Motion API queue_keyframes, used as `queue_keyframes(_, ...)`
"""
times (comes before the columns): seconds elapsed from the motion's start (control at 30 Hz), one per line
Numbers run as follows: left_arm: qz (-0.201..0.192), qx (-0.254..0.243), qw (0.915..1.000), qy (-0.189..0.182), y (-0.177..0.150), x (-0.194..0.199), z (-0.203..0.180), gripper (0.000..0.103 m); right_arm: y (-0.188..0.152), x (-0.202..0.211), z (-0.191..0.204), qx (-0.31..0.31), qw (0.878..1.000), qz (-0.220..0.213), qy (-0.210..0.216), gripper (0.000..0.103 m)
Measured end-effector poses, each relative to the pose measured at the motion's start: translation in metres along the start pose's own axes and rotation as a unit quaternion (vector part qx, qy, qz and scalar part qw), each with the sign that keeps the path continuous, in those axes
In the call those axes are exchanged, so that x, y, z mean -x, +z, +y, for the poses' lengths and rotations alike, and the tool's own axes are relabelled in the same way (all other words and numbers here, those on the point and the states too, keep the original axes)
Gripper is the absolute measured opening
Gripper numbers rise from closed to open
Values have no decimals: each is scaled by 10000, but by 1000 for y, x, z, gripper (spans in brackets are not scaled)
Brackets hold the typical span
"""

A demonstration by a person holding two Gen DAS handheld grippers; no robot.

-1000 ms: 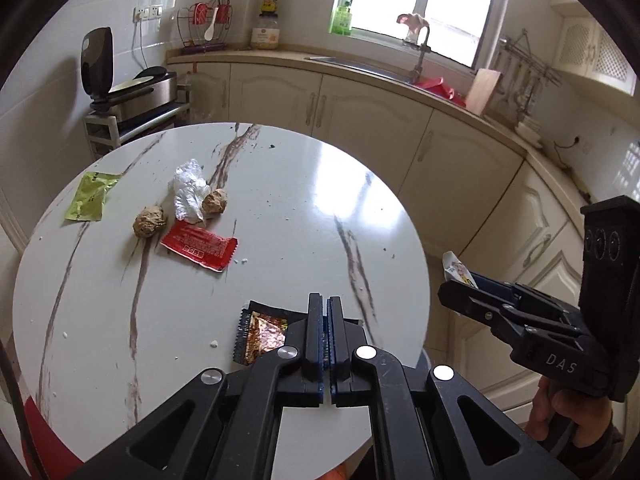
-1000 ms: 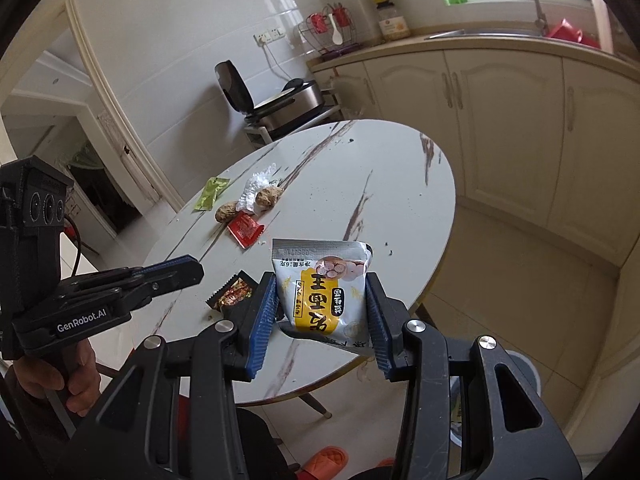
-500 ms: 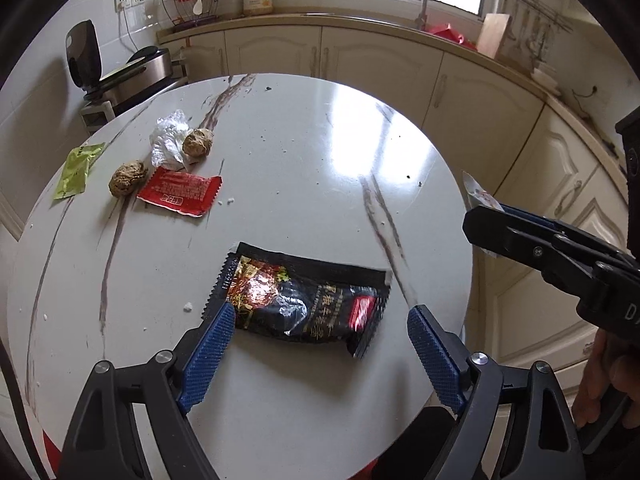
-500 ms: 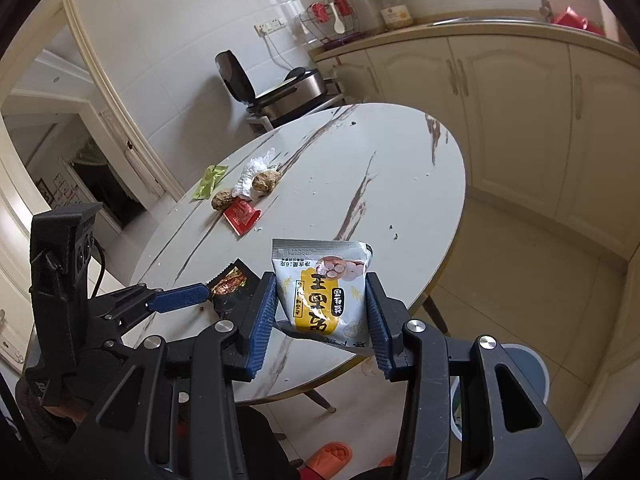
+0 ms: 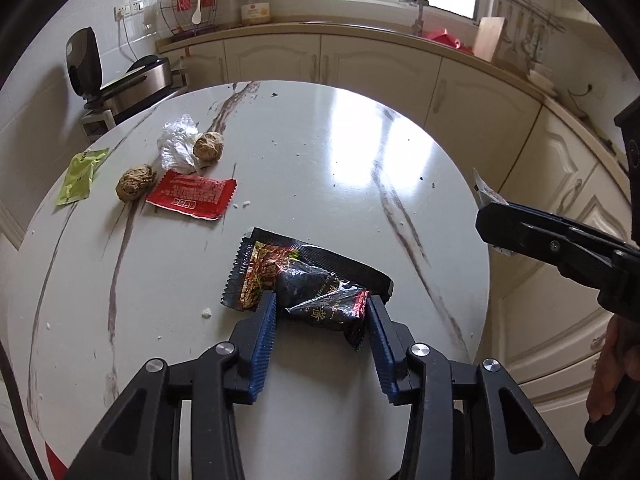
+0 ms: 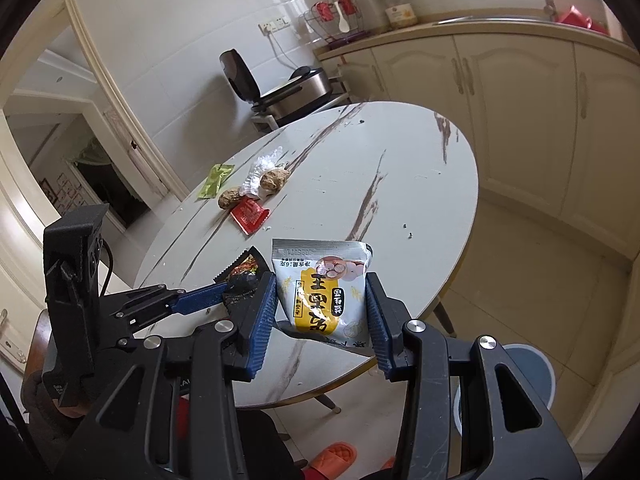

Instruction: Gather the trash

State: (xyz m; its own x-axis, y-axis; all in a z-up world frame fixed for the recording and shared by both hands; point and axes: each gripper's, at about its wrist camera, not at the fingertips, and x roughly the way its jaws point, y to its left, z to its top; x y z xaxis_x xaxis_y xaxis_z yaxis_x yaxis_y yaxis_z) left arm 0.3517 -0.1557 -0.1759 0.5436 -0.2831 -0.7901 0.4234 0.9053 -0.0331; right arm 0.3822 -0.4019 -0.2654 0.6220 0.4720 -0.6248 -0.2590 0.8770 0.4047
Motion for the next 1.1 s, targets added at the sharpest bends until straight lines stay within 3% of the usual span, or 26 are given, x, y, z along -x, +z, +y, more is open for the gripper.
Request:
queue_keyframes(0.17, -75, 147, 9999, -35, -9, 7, 3, 28, -2, 2, 3, 34, 10000, -24, 6, 41)
queue_keyframes(0.3, -57, 462, 9978, -480, -9, 14, 20, 27, -4, 5, 3, 54, 10000, -53, -3, 41)
queue_keyframes(0.5, -115, 443, 9967, -678, 6, 25, 9, 27, -4, 20, -5, -28, 9997, -231, -40, 41)
queue_keyframes(0.67, -223, 22, 9960, -867, 29, 31, -35, 27, -11, 52, -30, -198, 9974, -505, -466, 41)
queue_keyframes(0.93, -76, -837, 9879, -1305, 61, -1, -130, 27, -37, 101, -99, -647, 9815, -680, -1670, 41)
queue_keyframes(1.07, 140, -1220, 9812, -1486, 69, -33, -165, 27, -54, 104, -140, -1066, 9759, -597, -1806, 43)
queue_keyframes(1.1, 201, -1299, 9798, -1506, 71, -43, -172, 27, -57, 103, -151, -1188, 9747, -607, -1796, 50)
